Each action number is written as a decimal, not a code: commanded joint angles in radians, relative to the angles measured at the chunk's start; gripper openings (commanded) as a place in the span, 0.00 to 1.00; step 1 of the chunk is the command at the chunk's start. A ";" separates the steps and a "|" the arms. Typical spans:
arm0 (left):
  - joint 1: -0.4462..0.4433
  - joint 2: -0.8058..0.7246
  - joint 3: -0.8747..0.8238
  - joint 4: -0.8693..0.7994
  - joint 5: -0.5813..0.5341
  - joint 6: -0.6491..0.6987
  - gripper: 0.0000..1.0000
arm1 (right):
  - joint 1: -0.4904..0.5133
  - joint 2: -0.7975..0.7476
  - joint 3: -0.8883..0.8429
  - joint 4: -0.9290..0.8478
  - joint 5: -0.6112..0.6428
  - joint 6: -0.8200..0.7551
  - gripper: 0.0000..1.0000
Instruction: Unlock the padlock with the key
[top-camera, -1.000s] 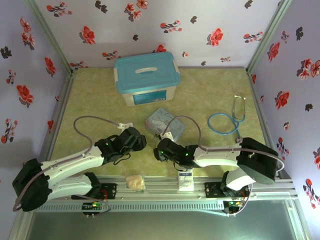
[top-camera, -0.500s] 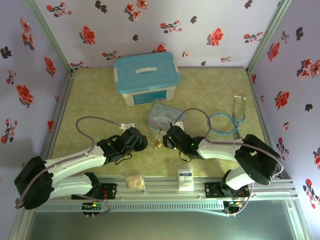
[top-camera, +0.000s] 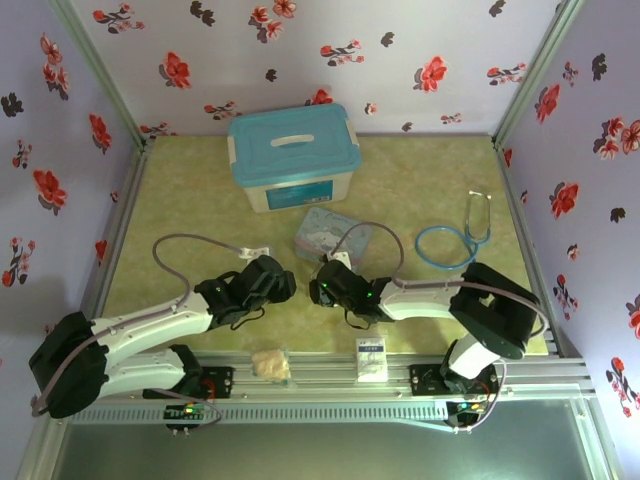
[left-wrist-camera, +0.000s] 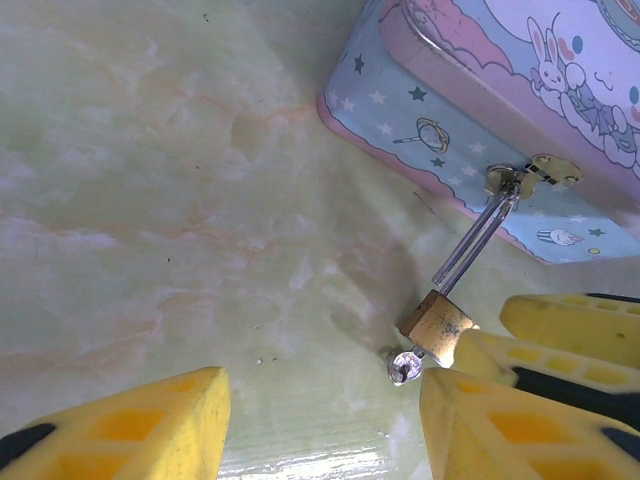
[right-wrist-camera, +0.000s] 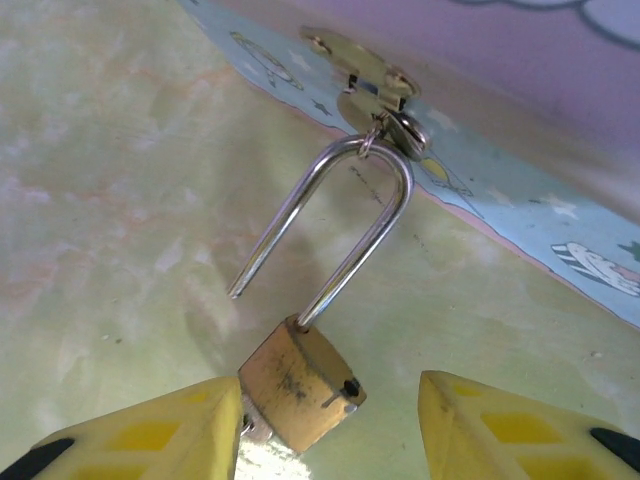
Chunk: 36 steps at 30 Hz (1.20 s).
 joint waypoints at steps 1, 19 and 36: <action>0.009 -0.012 -0.027 0.011 0.001 0.001 0.53 | 0.008 0.037 0.054 -0.042 0.062 0.005 0.50; 0.027 -0.015 -0.039 0.020 0.001 0.011 0.53 | 0.003 0.076 0.004 0.004 0.001 0.066 0.29; 0.087 0.167 0.168 0.070 0.006 0.216 0.62 | -0.117 -0.116 -0.255 0.185 -0.122 0.184 0.09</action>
